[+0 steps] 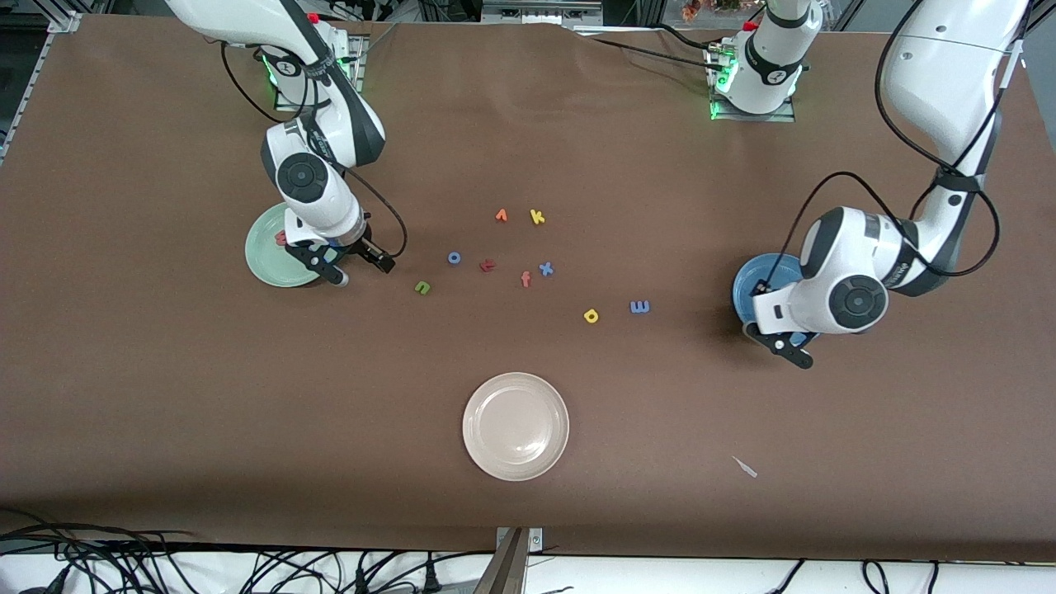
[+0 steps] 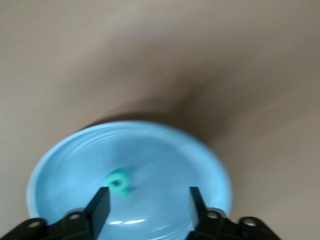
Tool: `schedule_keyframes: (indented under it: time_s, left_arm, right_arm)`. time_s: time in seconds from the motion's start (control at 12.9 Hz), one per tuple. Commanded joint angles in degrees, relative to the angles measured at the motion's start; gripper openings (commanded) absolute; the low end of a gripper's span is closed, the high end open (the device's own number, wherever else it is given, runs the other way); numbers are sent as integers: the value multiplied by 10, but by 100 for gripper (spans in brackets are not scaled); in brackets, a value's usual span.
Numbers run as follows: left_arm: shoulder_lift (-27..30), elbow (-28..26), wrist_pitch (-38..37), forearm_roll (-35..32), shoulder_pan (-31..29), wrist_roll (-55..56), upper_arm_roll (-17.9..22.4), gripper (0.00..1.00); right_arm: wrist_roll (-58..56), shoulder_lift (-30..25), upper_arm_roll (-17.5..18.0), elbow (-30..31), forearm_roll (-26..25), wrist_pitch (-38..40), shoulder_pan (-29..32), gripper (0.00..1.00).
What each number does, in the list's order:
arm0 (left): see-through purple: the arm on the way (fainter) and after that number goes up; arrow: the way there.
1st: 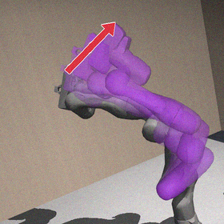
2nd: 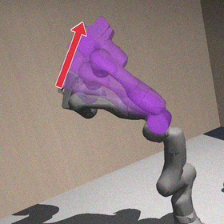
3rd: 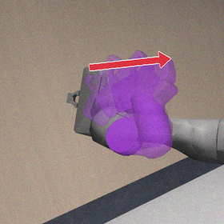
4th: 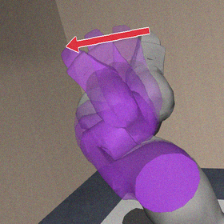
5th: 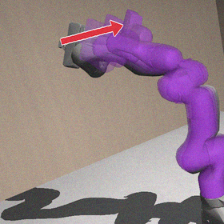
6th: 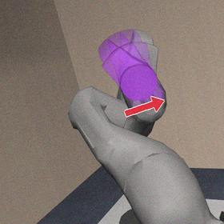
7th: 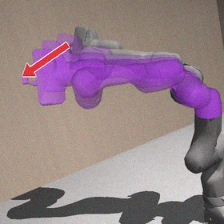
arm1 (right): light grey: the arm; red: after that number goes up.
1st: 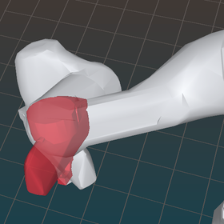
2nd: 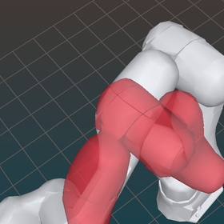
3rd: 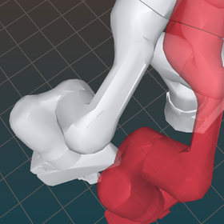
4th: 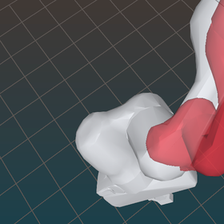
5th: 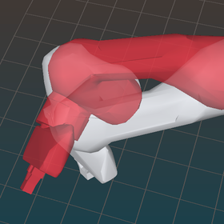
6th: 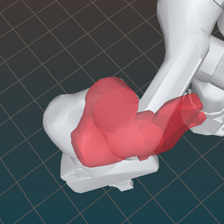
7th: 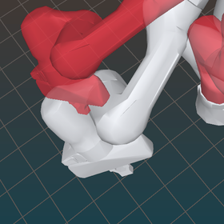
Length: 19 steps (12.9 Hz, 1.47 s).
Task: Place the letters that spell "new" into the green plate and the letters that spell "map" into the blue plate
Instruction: 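Release the p on the blue plate while the right gripper grasps the 6, then drop the orange 6 on the green plate while the left gripper reaches the m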
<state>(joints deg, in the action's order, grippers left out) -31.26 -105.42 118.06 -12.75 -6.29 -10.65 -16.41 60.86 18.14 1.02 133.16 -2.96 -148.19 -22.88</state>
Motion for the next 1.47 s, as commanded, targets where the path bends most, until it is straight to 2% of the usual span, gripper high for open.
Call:
schedule_keyframes:
  time_s: [0.0, 0.23, 0.31, 0.39, 0.47, 0.54, 0.7, 0.78, 0.93, 1.08, 1.24, 1.4]
  left_arm:
    - [10, -11, 6, 27, 2, 102, -37, 100]
    - [11, -26, 38, 75, 2, 179, -68, 100]
    - [11, -41, 73, 75, 3, 227, -84, 100]
    - [11, -64, 116, 73, 4, 271, -97, 100]
    - [11, -84, 153, 67, 6, 314, -106, 100]
    - [9, -93, 175, 66, 17, 353, -109, 100]
    - [2, -93, 197, 66, 47, 429, -108, 100]
    - [-3, -91, 207, 65, 63, 466, -107, 100]
    - [-20, -86, 227, 29, 90, 537, -99, 100]
    - [-46, -67, 238, -54, 94, 606, -98, 100]
    - [-50, -64, 237, -65, 95, 614, -98, 100]
    - [-60, -48, 234, -66, 93, 612, -98, 99]
  right_arm:
    - [17, 3, 7, 39, 3, -69, 0, 85]
    - [18, 9, 7, 60, 3, -103, -1, 83]
    - [18, 5, 8, 72, 3, -103, -1, 76]
    - [17, 3, 7, 74, 3, -103, 0, 69]
    - [17, 3, 8, 72, 3, -103, 0, 54]
    - [17, 3, 8, 71, 3, -103, 0, 43]
    - [16, 0, 7, 71, 3, -103, 0, 19]
    - [13, -3, 7, 69, 3, -102, 0, 13]
    - [-1, -23, 1, 57, 3, -80, 1, 13]
    - [-52, -56, -20, 40, 3, -8, 1, 13]
    - [-134, -89, -58, 34, 3, 60, 1, 13]
    - [-215, -113, -111, 39, 3, 109, 1, 13]
